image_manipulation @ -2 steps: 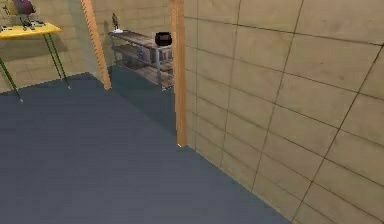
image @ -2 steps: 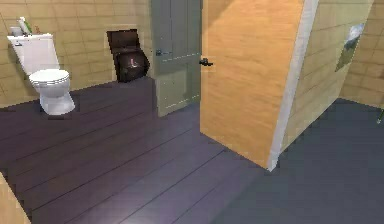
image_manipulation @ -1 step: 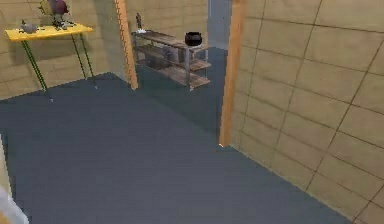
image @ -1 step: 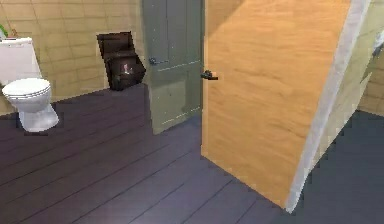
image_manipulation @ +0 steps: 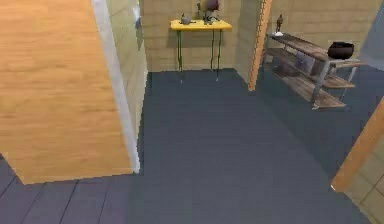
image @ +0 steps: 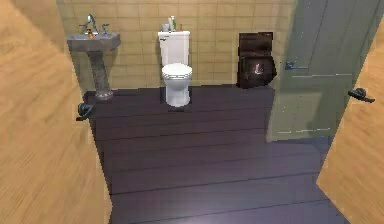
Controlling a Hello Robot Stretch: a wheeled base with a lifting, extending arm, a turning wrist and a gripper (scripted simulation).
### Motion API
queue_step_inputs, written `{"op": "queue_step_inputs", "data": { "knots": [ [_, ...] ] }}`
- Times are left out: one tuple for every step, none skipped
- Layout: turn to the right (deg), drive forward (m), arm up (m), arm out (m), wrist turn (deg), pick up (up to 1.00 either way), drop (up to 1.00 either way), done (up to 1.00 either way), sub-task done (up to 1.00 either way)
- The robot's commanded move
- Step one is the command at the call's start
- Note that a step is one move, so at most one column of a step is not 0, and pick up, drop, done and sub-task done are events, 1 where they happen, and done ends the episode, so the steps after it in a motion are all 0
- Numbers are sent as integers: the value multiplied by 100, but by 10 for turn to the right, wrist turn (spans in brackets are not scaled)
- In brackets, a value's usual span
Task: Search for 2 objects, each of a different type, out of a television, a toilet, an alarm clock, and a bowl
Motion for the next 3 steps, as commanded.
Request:
{"op": "queue_step_inputs", "data": {
  "knots": [
    [0, 100, 0, 0, 0, 0, 0, 0, 0],
    [0, 55, 0, 0, 0, 0, 0, 0, 0],
    [-300, 0, 0, 0, 0, 0, 0, 0, 0]
  ]
}}
